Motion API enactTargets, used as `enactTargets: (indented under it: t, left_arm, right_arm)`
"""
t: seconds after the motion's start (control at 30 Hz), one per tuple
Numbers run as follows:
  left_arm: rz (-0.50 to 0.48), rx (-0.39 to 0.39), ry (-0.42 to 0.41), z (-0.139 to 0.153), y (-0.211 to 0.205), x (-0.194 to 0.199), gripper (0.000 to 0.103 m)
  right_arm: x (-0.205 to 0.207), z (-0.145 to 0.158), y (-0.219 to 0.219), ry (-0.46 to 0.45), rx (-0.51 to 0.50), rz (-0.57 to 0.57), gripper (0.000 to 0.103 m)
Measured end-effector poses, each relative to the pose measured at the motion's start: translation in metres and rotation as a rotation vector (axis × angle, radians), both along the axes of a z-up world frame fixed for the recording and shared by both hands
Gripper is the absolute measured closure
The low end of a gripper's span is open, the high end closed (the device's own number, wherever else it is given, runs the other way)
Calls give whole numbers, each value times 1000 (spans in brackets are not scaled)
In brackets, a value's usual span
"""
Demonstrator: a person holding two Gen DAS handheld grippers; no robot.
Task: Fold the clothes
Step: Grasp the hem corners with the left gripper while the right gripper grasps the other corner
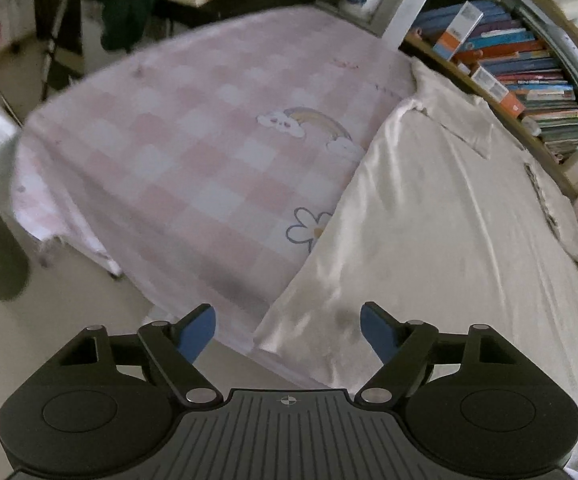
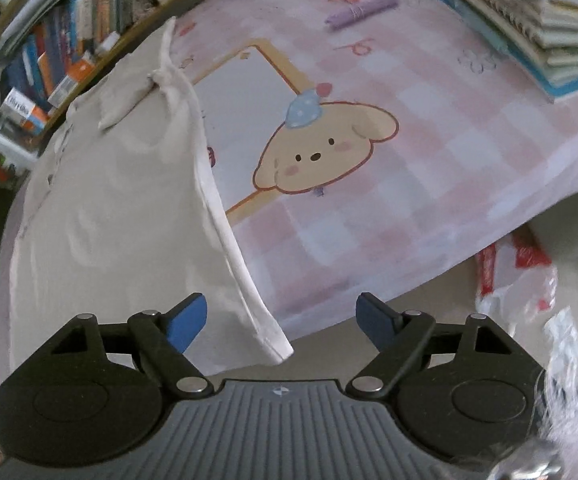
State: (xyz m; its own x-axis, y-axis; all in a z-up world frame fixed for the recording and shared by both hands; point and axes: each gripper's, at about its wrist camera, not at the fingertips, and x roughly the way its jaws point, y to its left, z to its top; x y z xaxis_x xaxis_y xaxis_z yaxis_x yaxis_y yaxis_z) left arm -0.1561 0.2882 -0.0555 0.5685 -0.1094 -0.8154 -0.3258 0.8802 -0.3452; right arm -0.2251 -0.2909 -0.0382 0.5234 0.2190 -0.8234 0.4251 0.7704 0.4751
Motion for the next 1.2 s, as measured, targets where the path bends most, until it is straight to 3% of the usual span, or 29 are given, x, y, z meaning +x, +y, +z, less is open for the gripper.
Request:
enactTargets:
  t: [0.2, 0.43, 0.7, 0.83, 0.93, 0.97, 1.03, 1.1, 1.2]
  left_arm:
    - [14, -100, 5, -9, 22, 10, 22]
    - [41, -205, 28, -23, 37, 18, 23]
    - [0, -299, 18, -28, 30, 13, 35]
    - [16, -337, 6, -30, 34, 8, 49]
    - [-7, -373, 1, -27, 38, 2, 70]
    - [-23, -376, -3, -26, 38, 0, 80]
    - [-63, -372, -14, -21, 36, -2, 89]
    - [-86, -373, -15, -20, 34, -1, 89]
    - [-100, -381, -6, -23, 33, 2, 84]
  right_arm:
    - [13, -12, 2, 50, 140, -3, 29]
    - [19, -15, 12, 75, 142, -10, 30]
    - [24, -25, 16, 94, 170, -35, 30]
    - [27, -30, 14, 98, 218, -46, 32]
    - [26, -29, 12, 107, 252, -20, 43]
    - [24, -28, 11, 109, 267, -5, 50]
    - [21, -25, 9, 102, 291, 34, 66]
    - [19, -21, 9, 91, 297, 76, 81]
    - [20, -16, 9, 80, 284, 126, 80]
